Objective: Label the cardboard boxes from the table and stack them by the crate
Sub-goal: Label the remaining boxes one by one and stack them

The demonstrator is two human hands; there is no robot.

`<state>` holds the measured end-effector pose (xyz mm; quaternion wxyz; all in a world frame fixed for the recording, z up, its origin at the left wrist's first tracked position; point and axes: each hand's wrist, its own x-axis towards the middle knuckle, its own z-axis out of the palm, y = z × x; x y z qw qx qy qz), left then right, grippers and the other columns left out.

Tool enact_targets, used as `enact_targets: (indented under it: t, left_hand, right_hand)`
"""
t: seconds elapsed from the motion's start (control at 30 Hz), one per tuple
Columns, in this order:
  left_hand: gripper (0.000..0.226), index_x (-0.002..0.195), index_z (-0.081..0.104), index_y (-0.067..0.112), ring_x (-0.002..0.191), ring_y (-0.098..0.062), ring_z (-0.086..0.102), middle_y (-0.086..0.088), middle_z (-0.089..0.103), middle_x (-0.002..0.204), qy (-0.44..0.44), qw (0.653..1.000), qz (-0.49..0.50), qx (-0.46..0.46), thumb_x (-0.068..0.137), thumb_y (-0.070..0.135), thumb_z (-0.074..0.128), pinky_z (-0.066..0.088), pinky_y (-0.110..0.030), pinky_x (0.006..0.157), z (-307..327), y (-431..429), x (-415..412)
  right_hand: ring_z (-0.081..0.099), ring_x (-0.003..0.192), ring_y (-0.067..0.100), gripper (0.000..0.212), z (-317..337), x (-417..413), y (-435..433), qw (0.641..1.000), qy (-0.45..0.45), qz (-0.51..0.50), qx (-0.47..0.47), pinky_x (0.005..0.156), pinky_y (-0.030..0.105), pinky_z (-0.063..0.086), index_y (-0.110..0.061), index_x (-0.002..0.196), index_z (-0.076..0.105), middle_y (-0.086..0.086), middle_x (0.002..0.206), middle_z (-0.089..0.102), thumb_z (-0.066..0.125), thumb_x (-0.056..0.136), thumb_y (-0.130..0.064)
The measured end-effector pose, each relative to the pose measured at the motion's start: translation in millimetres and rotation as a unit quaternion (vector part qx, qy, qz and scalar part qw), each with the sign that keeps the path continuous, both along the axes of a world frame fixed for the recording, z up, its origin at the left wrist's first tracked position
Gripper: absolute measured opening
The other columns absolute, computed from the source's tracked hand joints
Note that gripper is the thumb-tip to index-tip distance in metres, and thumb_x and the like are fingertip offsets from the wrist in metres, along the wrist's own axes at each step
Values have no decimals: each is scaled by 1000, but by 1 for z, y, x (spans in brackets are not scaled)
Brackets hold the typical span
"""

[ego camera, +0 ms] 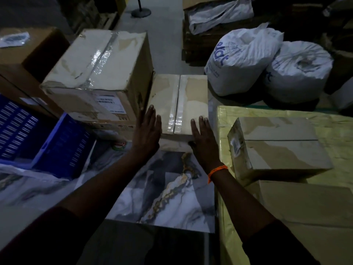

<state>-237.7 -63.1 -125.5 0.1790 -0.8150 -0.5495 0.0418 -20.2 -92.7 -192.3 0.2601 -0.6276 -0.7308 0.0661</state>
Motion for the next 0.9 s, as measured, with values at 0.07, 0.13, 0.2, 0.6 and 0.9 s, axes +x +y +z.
enact_targets:
  t: [0.07,0.13,0.2,0.6,0.9]
  left_hand:
    - [61,124,61,-7,140,-45,37,-31,55,135,48,998,36,-19,83,37,73,2,-60,124,13,7,-1]
    - [45,114,67,1,130,-41,48,-21,64,118,96,993,57,-43,89,38,66,9,-61,124,22,6,-4]
    - [29,106,70,3,121,-38,54,-17,67,108,113,991,43,-55,89,18,53,10,-58,125,24,5,-10]
    - [66,135,60,-1,136,-41,50,-23,55,144,-110,987,-79,-86,78,29,77,31,-58,117,-44,-80,-1]
    - [52,133,60,2,128,-40,56,-20,61,136,-313,922,-124,-193,86,18,74,51,-50,101,-58,-122,65]
  right_hand:
    - [20,154,43,91,0,1,6,1000,6,-3,0,123,49,26,-8,160,34,25,165,28,81,83,-7]
    - [20,155,43,90,0,1,12,1000,10,-5,-3,123,50,26,-8,160,33,25,165,27,81,83,-6]
    - [19,155,44,90,-1,1,16,1000,8,-6,-5,123,50,25,-8,160,33,25,165,27,81,84,-6]
    - [4,158,39,93,-6,-1,15,1000,-10,-27,-2,122,46,26,-13,164,22,22,170,10,71,87,0]
    - [9,156,46,108,-38,41,-165,964,-69,-237,-96,121,67,12,-17,164,23,23,170,10,83,75,-13]
